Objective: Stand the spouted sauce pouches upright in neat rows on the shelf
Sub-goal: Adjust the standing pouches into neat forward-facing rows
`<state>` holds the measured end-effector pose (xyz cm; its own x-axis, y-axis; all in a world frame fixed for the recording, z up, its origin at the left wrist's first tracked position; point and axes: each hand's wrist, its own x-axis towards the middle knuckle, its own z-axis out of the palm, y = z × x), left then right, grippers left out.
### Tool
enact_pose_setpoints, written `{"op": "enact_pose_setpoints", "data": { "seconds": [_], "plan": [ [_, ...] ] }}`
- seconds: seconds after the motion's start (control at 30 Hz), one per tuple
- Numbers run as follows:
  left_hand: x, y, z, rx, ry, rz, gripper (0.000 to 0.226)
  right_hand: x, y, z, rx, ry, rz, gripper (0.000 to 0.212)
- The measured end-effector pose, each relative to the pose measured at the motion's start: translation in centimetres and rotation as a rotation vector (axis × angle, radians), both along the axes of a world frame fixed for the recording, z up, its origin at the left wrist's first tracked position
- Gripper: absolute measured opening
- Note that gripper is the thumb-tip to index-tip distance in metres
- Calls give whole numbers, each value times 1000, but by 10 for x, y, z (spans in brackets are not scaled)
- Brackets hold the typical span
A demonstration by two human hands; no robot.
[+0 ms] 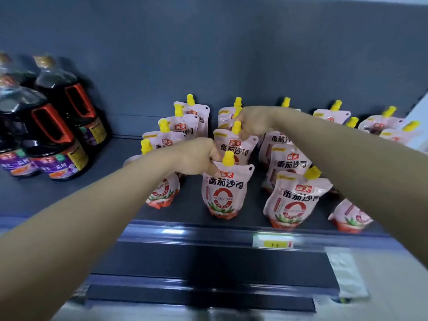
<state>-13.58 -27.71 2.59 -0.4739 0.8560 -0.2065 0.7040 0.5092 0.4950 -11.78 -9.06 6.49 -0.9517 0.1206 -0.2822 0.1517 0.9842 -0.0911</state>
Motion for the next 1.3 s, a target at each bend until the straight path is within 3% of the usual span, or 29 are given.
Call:
{"op": "enact_pose_setpoints", "data": {
  "seconds": [0.17, 0.5, 0.7, 0.83, 0.93, 1.0, 1.17, 1.3],
  "plan": [
    [7, -13, 3, -32, 12, -52, 20, 3, -7, 0, 7, 9, -18, 30],
    [13, -21, 20, -88, -76, -59, 19, 2, -15, 5, -57, -55, 4, 28],
    [1, -30, 44, 90, -154, 87, 40, -2, -19, 4, -144, -104, 20, 22],
    [-10, -26, 45, 201, -70, 163, 36, 1, -21, 15, -278, -198, -16, 8],
    [-19, -23, 43, 210, 18, 174, 28, 1, -13, 31, -290, -221, -49, 35],
    [-23, -19, 44, 213, 69, 167, 25, -1, -5, 41, -234, -174, -78, 37],
    [-35, -2, 49, 230, 188, 168, 25, -19, 20, 42, -8, 143, -179, 31],
    [-52, 22, 50, 201, 194, 207, 27, -34, 30, 32, 58, 153, -184, 34]
  ]
}}
